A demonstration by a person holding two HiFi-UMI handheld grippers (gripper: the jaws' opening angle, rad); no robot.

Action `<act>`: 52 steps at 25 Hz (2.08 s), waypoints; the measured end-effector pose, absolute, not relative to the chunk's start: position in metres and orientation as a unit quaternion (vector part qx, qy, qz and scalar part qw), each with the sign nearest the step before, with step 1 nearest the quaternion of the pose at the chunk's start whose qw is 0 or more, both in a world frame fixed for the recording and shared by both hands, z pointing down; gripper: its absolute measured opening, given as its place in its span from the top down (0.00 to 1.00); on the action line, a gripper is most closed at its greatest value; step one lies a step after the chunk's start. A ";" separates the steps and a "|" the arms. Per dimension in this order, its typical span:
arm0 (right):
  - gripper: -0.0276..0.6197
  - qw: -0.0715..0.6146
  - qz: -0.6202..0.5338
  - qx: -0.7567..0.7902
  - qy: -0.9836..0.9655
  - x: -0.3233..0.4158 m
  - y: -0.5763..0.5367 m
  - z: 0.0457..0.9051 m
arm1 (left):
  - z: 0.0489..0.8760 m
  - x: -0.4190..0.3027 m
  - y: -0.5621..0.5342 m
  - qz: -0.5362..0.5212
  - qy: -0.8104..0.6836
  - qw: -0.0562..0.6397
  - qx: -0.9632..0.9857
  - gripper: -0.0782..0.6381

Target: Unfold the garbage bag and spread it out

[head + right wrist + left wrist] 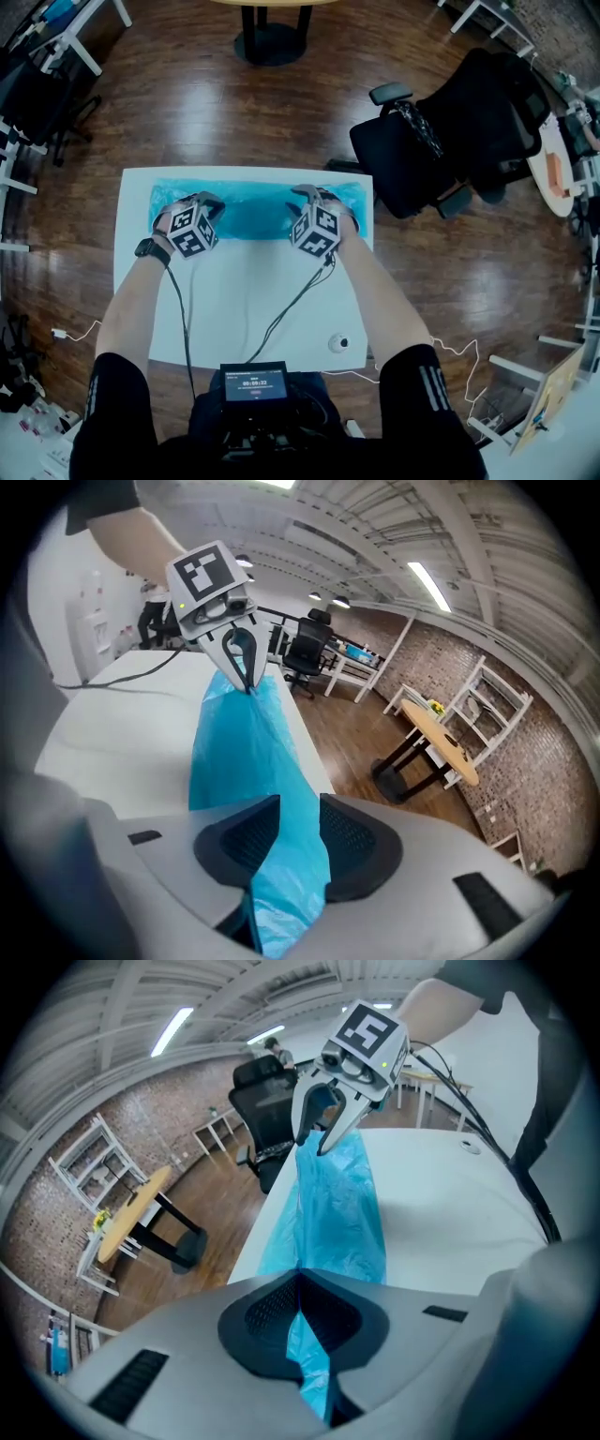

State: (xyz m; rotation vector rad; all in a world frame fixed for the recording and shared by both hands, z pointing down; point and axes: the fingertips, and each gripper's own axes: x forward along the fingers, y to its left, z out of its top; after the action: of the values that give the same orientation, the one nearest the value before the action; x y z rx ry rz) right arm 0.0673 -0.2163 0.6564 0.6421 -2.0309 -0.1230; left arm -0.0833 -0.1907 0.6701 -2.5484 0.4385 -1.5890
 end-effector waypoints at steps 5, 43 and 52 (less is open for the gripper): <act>0.69 0.524 -0.086 0.194 -0.825 0.058 -0.220 0.658 | 0.670 -0.085 -0.185 -0.523 0.142 0.058 -0.839 0.88; 0.91 0.517 -0.083 0.294 -0.800 0.059 -0.178 0.623 | 0.643 -0.096 -0.153 -0.477 0.201 0.056 -0.854 0.88; 0.90 0.501 -0.070 0.331 -0.796 0.064 -0.146 0.612 | 0.633 -0.093 -0.127 -0.462 0.215 0.055 -0.859 0.88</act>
State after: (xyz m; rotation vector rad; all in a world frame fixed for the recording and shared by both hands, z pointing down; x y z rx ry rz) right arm 0.0641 -0.1462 0.6116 0.8002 -1.9247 -0.1683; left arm -0.0930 -0.1266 0.6333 -2.6074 0.6539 -1.4014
